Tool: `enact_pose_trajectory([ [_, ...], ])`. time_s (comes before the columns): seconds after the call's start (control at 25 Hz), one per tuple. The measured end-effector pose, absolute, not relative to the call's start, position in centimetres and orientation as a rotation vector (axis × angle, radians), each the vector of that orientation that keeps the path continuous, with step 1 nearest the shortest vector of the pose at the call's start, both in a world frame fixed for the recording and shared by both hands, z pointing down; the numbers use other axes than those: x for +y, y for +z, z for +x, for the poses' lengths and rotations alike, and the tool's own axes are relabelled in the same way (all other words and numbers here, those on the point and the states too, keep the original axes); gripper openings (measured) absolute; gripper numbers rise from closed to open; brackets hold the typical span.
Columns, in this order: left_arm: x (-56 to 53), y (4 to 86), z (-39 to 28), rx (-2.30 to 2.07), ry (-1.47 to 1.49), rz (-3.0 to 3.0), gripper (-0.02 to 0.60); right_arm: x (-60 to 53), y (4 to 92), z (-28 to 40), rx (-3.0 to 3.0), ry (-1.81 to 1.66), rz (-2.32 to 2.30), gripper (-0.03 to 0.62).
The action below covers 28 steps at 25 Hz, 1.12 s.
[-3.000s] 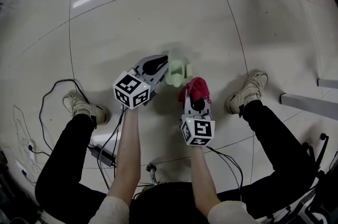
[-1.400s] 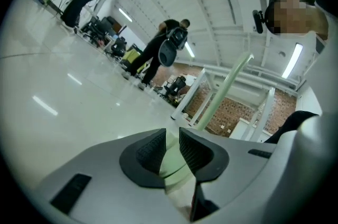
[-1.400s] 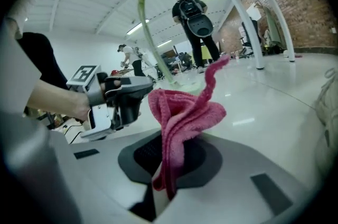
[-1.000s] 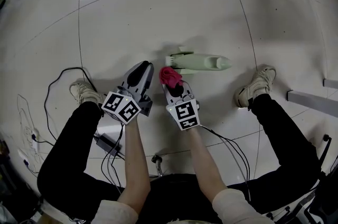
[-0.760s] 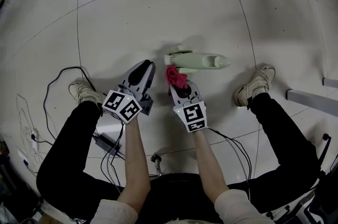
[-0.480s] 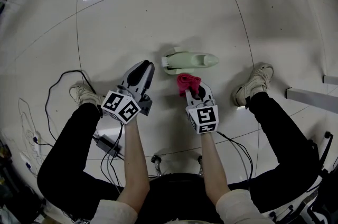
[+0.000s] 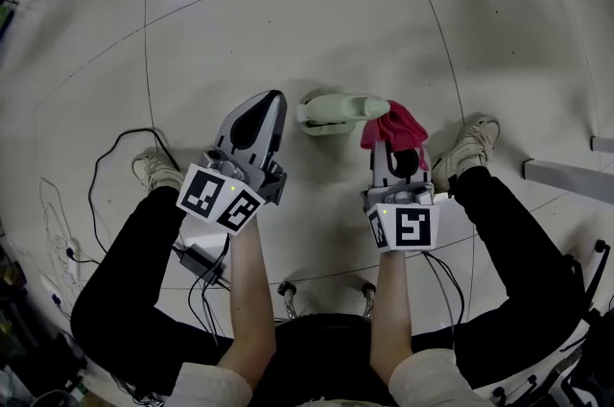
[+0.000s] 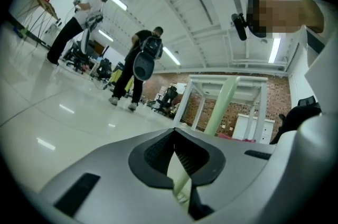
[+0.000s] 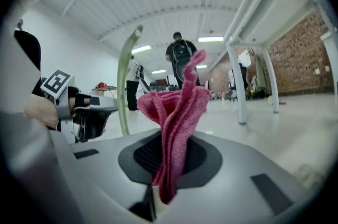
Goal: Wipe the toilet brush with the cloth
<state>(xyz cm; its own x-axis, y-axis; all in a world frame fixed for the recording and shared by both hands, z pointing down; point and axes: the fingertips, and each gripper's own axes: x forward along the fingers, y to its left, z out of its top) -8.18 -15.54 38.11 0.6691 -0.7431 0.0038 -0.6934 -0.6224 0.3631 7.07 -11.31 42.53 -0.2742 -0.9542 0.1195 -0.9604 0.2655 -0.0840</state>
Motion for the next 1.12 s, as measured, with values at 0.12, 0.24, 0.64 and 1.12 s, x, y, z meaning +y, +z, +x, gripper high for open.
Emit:
enact_pose_trajectory([
  [0.12,-15.0,33.4,-6.7,-1.166,-0.240,2.615,0.005,-12.3,34.8,5.7,-2.564,-0.044,1.826,0.032],
  [0.24,-14.6,30.0,-5.1,-1.163,-0.236,2.673,0.005,-12.0,30.7,4.9,-2.597,-0.111,1.802,0.032],
  [0.64,-14.3,28.9,-4.2,-1.198,-0.148,2.737,0.005,-11.5,30.3,0.5,-2.615,-0.109,1.744,0.032],
  [1.12,-14.7,29.2,-4.6,-1.203,-0.148,2.731,0.005,-12.1,39.5,-3.0,-2.429,-0.202,1.363,0.032],
])
